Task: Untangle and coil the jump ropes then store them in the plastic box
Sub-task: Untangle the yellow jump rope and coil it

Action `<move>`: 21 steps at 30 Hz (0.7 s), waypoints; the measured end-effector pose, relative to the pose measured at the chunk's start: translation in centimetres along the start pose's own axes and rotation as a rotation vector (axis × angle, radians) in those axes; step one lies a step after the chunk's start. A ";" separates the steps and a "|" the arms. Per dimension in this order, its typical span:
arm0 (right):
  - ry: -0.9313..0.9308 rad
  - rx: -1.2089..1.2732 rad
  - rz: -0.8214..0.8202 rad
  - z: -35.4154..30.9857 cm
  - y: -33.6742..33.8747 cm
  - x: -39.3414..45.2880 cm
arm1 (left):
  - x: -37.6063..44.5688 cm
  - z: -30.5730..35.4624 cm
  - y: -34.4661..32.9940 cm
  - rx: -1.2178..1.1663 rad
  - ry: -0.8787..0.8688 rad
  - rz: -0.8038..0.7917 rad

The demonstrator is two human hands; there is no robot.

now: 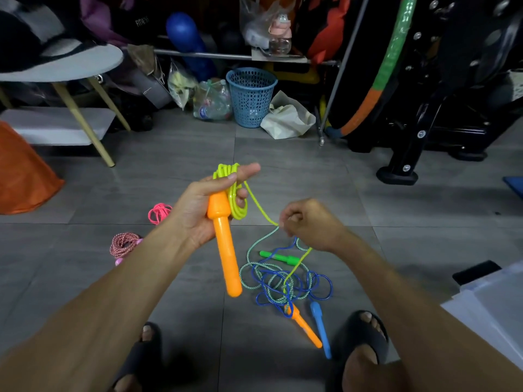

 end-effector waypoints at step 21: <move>0.176 0.001 0.077 -1.8 -0.4 -0.7 | -0.4 -1.5 0.4 1.210 0.474 -0.016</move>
Point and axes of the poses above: each hand's wrist, its own x-axis towards the middle knuckle, its own y-axis out of the back of the hand, z = x × y, the point moved 4 cm from there along x, towards the middle knuckle, and after that the axes turned 8 degrees about y, right-handed, at the moved point
